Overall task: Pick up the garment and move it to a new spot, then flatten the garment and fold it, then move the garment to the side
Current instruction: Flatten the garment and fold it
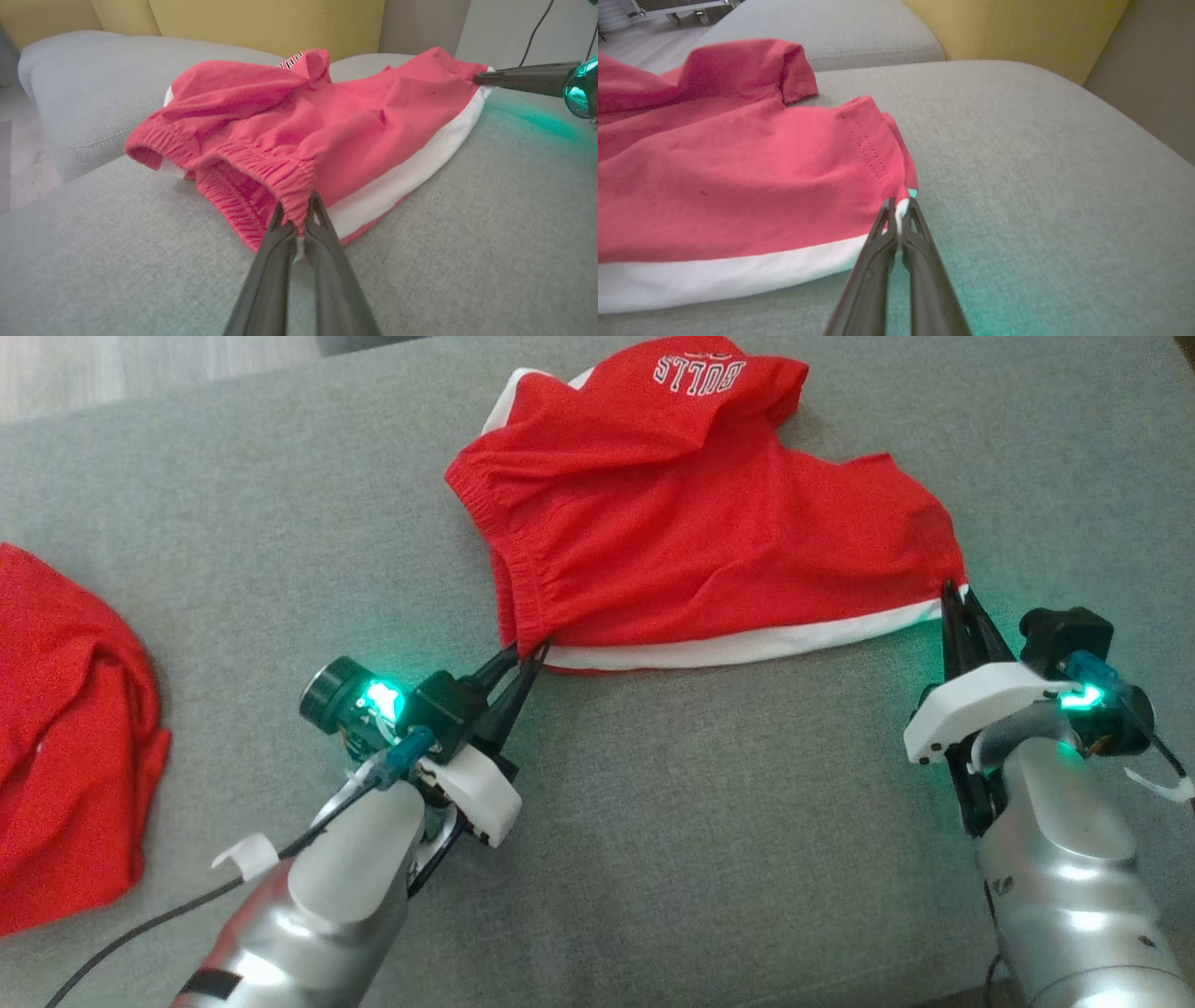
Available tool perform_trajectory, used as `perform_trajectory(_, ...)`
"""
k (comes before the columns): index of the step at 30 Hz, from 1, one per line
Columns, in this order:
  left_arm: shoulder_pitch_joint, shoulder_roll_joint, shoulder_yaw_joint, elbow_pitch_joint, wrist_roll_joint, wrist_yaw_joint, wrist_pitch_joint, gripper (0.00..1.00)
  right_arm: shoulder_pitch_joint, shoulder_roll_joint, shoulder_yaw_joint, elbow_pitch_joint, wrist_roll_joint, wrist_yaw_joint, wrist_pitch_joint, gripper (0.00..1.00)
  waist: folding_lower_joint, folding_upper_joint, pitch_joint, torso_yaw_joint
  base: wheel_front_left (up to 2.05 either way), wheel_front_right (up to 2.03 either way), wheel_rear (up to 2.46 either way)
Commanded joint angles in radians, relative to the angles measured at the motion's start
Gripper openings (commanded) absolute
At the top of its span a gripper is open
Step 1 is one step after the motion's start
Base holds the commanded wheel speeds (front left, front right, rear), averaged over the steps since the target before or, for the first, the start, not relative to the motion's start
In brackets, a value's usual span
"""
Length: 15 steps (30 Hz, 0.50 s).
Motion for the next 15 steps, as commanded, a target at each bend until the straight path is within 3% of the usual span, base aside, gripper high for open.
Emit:
perform_trajectory(1, -0.034, 0.022, 0.039, -0.035, -0.008, 0.002, -0.011, 0.0, -0.025, -0.001, 0.021, -0.037, -0.005, -0.001, -0.014, 0.0, 0.0, 0.0, -0.012, 0.005, 0.0, 0.0, 0.0)
perform_trajectory(8, -0.022, 0.061, 0.07, -0.079, -0.032, 0.012, -0.012, 0.0, -0.023, -0.001, 0.076, -0.118, 0.005, -0.001, -0.014, 0.0, 0.0, 0.0, -0.076, 0.019, 0.0, 0.0, 0.0)
perform_trajectory(12, -0.028, 0.098, 0.093, -0.117, -0.057, 0.012, 0.005, 0.0, -0.037, -0.001, 0.166, -0.17, 0.12, -0.001, -0.014, 0.0, 0.0, 0.0, -0.128, 0.034, 0.0, 0.0, 0.0)
perform_trajectory(15, -0.078, 0.158, 0.114, -0.17, -0.063, 0.01, 0.045, 0.0, -0.078, -0.001, 0.202, -0.224, 0.175, -0.001, -0.008, 0.0, 0.0, 0.0, -0.183, 0.052, 0.0, 0.0, 0.0)
